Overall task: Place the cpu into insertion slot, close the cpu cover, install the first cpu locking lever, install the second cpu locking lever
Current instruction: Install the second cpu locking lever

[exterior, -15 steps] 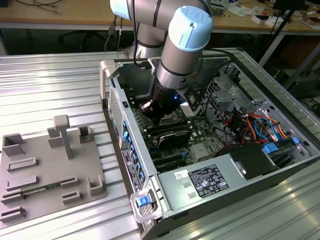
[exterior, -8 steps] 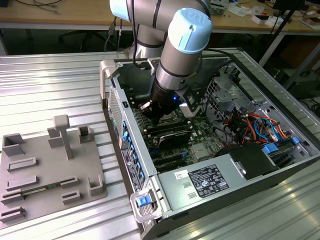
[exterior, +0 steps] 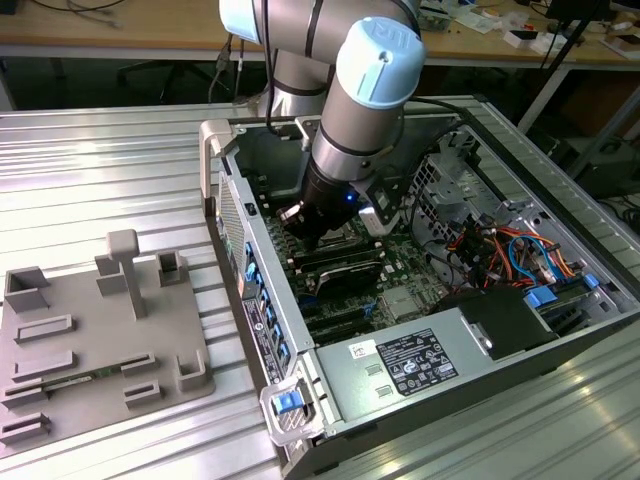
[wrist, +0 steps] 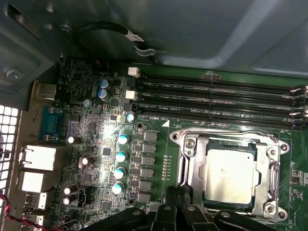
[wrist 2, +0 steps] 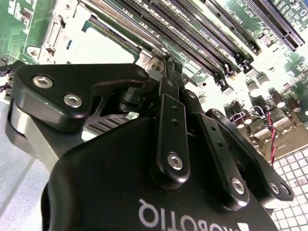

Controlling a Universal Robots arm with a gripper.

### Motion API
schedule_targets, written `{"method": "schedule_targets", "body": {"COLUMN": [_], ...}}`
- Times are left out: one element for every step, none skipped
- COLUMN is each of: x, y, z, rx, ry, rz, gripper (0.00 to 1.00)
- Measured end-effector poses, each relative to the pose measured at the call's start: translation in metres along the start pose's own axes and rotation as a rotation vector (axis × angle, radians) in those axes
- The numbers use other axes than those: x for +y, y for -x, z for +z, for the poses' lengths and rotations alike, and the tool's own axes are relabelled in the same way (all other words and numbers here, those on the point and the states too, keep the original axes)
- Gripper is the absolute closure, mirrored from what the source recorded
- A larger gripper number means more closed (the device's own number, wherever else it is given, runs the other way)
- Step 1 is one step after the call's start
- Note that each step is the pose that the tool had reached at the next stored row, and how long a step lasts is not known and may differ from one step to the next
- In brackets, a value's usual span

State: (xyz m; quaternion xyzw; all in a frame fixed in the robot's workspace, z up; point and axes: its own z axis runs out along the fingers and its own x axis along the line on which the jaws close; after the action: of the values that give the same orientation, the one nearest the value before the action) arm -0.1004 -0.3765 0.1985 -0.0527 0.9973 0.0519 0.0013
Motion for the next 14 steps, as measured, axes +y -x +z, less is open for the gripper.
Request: {"method": "schedule_targets", "body": {"x": [-0.0002,-0.0002,-0.0001,-0.0001,-0.0001,-0.0002,-0.0001,0.0004,0.0009,0.0018,0.0027,0.0033,0.0037,0.0040], "y": [0.0000,0.0001,0.0002,0.0003,0.0002,0.0002,0.0002,0.0005,0.0008,0.0005,0.0006,0.0007,0.0006,0.0006], "z": [0.0000,0.0001,0.0004,0.0004,0.0003,0.0000,-0.0009,-0.0042,-0.0069,-0.0120,-0.0178,-0.0213,-0.0243,-0.0265], "rx": [0.0002,0.0003,0.0002,0.0011,0.0030,0.0034,0.0035,0.0013,0.0001,0.0024,0.0024,0.0026,0.0027,0.0026], "ry": [-0.0002,-0.0016,-0.0063,-0.0160,-0.0268,-0.0292,-0.0296,-0.0290,-0.0287,-0.0297,-0.0297,-0.0299,-0.0300,-0.0299], "rz": [0.000,0.000,0.000,0.000,0.000,0.000,0.000,0.000,0.000,0.000,0.000,0.000,0.000,0.000], "gripper": [0.89,0.89,0.89,0.89,0.89,0.89,0.89,0.89,0.89,0.89,0.89,0.89,0.89,0.89]}}
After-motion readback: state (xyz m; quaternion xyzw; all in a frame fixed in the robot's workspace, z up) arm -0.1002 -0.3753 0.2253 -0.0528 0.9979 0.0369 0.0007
